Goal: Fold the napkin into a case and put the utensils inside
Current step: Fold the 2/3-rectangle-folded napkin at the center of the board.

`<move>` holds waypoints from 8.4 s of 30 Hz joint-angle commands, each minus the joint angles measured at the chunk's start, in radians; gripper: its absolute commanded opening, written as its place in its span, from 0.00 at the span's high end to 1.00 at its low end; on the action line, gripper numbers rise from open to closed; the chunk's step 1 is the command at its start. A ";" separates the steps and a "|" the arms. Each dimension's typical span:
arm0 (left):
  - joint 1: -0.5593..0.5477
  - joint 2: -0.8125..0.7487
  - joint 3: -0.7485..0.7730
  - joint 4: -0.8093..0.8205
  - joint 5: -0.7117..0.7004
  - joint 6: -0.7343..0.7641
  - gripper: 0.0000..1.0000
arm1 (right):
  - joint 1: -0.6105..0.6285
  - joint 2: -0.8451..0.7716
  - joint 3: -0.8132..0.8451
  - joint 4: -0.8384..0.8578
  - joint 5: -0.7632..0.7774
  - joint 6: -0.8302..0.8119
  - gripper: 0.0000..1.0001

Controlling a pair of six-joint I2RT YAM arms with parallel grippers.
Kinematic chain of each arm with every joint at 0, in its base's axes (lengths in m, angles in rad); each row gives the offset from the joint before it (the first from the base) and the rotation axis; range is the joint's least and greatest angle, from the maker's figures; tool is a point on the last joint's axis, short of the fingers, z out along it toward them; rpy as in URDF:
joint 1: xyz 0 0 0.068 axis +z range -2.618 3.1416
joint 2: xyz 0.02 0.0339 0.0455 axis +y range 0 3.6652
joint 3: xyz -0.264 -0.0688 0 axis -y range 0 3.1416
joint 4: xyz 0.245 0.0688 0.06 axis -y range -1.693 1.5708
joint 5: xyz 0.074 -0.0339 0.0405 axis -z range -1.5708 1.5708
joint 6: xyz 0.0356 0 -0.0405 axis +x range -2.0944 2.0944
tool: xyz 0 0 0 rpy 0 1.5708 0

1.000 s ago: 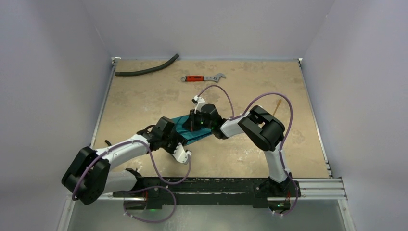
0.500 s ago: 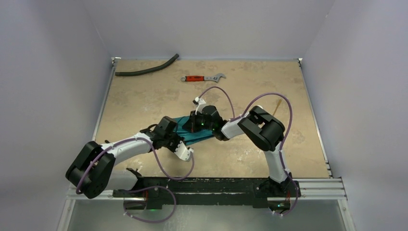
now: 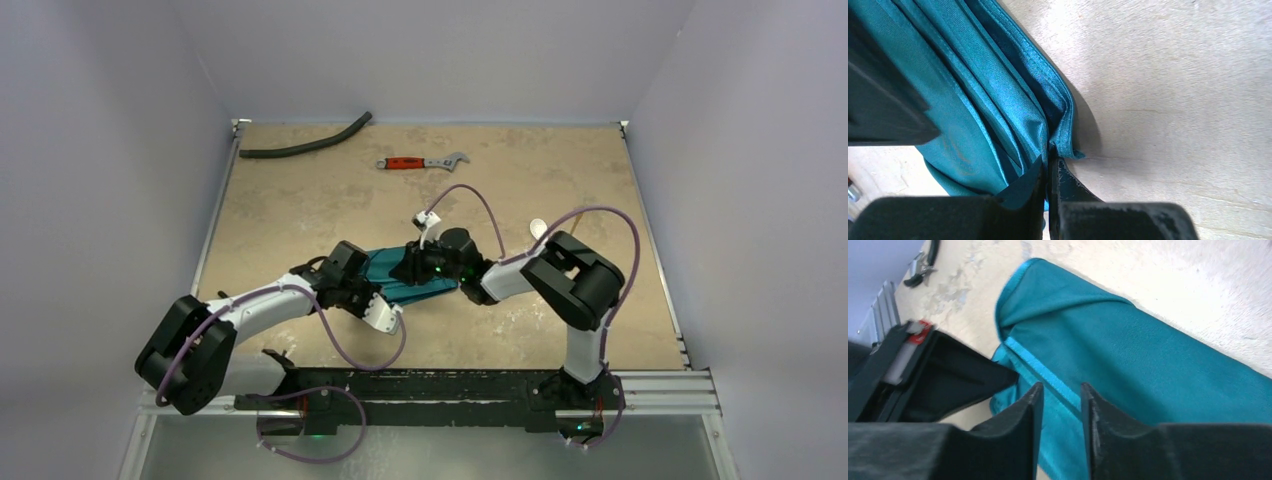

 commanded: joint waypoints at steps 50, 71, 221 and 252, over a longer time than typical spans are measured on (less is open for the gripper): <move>0.080 0.027 0.151 -0.255 0.219 -0.026 1.00 | 0.332 0.212 -0.278 1.119 0.295 -0.930 0.33; 0.088 0.036 0.177 -0.246 0.248 -0.080 1.00 | 0.312 0.163 -0.332 1.240 0.348 -0.741 0.33; 0.070 -0.120 0.060 0.140 -0.061 -0.511 0.01 | 0.101 0.265 -0.136 1.011 -0.246 -0.168 0.95; 0.080 -0.128 0.021 0.127 -0.067 -0.516 0.01 | 0.101 0.275 -0.078 0.919 -0.283 0.070 0.95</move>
